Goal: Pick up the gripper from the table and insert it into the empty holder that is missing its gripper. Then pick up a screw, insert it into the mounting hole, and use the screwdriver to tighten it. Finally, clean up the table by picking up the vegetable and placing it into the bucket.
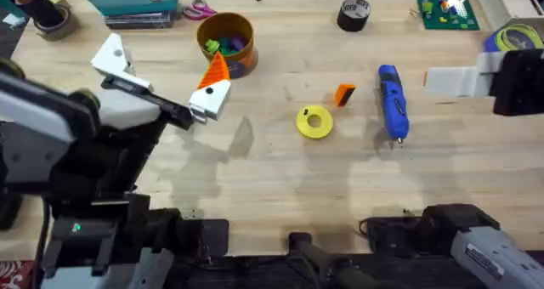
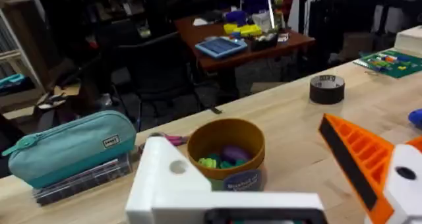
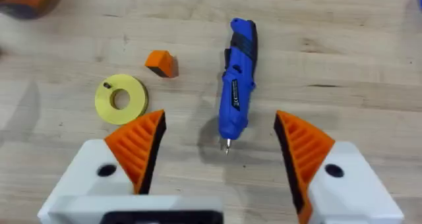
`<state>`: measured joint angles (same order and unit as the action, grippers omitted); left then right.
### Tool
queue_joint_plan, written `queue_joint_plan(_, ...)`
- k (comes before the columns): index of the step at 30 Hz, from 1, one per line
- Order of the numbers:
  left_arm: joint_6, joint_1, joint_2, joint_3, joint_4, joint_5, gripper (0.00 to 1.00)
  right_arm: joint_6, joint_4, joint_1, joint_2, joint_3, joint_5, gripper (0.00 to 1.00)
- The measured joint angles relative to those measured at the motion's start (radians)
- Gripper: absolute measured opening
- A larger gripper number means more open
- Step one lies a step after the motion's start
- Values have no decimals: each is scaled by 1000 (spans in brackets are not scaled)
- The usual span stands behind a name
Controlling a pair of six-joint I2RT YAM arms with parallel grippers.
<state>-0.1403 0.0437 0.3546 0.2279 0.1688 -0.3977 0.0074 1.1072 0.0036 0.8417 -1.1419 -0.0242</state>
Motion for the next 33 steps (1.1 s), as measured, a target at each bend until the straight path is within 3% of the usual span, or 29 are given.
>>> queue_joint_plan(14, 128, 0, -181, -82, -2, -9, 985, 0, 0, 0, 0, 0, 0, 997)
queue_joint_plan(26, 191, 0, -320, -159, -3, -181, 985, 0, 0, 0, 0, 0, 0, 997)
queue_joint_plan(33, 268, -31, -349, -196, -6, -212, 985, 0, 0, 0, 0, 0, 0, 997)
